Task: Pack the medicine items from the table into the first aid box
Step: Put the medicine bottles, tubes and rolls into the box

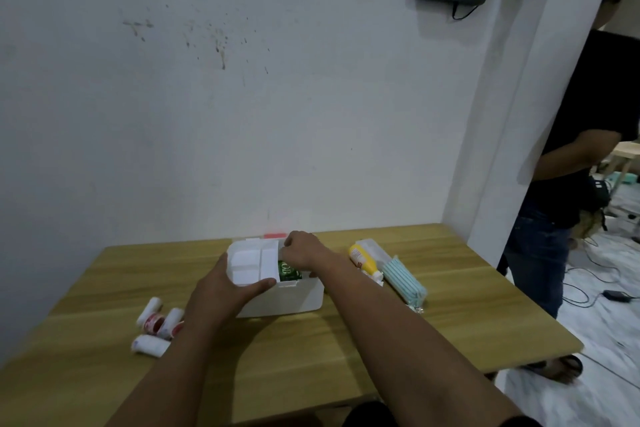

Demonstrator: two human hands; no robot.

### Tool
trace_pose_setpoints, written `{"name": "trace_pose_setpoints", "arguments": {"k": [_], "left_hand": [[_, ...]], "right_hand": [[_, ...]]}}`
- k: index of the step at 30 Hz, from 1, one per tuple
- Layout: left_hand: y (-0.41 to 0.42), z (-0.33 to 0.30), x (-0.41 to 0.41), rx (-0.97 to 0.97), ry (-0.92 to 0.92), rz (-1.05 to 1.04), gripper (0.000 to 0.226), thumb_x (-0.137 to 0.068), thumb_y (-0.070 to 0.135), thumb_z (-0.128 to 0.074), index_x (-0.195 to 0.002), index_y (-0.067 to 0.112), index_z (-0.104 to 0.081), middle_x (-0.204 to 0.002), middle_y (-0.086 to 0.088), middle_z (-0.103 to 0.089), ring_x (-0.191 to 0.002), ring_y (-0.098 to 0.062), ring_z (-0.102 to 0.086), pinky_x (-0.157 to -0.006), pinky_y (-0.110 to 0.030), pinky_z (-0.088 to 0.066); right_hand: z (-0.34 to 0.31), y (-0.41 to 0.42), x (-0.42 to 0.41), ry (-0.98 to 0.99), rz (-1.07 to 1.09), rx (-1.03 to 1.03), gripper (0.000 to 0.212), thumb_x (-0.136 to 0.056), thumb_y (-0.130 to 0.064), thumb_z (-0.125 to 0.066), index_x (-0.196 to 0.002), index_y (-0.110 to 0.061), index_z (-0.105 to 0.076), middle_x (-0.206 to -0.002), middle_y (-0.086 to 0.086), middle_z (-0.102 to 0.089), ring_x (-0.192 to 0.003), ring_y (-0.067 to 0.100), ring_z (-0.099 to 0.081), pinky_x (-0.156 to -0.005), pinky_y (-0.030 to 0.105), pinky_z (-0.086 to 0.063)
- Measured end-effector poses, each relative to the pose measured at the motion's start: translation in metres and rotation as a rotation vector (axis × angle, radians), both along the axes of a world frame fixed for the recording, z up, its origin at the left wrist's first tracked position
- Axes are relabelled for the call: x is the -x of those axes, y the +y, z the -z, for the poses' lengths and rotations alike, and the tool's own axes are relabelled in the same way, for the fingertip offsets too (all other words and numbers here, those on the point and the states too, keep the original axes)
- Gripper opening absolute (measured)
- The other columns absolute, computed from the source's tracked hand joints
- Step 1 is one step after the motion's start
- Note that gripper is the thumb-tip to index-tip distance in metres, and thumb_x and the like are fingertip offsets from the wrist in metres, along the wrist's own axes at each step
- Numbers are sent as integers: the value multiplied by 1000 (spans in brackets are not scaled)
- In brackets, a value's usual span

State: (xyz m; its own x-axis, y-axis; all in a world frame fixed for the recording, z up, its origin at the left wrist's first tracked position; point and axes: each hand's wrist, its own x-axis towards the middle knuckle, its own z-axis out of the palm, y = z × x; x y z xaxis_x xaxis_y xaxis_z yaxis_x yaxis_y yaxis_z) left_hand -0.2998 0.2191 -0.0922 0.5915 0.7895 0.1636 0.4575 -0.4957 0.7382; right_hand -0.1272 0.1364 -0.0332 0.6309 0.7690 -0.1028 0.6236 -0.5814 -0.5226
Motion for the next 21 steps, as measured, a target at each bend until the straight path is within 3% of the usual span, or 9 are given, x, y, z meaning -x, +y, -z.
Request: {"name": "trace_pose_setpoints", "arguments": {"k": [3, 9, 13, 21], "left_hand": [[0, 1, -1, 0, 0, -6, 118, -52, 83, -76, -150, 30, -36, -143, -4, -57, -122, -29, -57, -87, -43, -55], [2, 0, 0, -4, -7, -2, 126, -43, 95, -66, -149, 33, -37, -140, 0, -59, -118, -27, -58, -80, -39, -55], [1, 1, 1, -18, -4, -9, 120, -49, 89, -71, -149, 31, -38, -140, -2, -59, -118, -27, -58, -80, -39, -55], [1, 5, 4, 5, -27, -6, 114, -54, 81, -78, -148, 30, -40, -140, -3, -59, -117, -28, -57, -75, -37, -52]], "right_hand": [[6, 4, 3, 11, 39, -59, 50, -92, -37, -52, -138, -17, -54, -144, 16, -52, -126, 33, -52, -103, 43, -49], [14, 13, 11, 58, 22, -103, 56, -98, -37, -51, -147, -13, -46, -150, 17, -41, -129, 34, -50, -107, 43, -46], [17, 15, 11, 69, 32, -122, 52, -98, -33, -50, -147, -14, -44, -149, 17, -37, -122, 34, -54, -104, 41, -46], [18, 16, 13, 71, 5, -136, 52, -98, -32, -50, -148, -19, -44, -150, 15, -38, -128, 33, -51, -104, 40, -43]]}}
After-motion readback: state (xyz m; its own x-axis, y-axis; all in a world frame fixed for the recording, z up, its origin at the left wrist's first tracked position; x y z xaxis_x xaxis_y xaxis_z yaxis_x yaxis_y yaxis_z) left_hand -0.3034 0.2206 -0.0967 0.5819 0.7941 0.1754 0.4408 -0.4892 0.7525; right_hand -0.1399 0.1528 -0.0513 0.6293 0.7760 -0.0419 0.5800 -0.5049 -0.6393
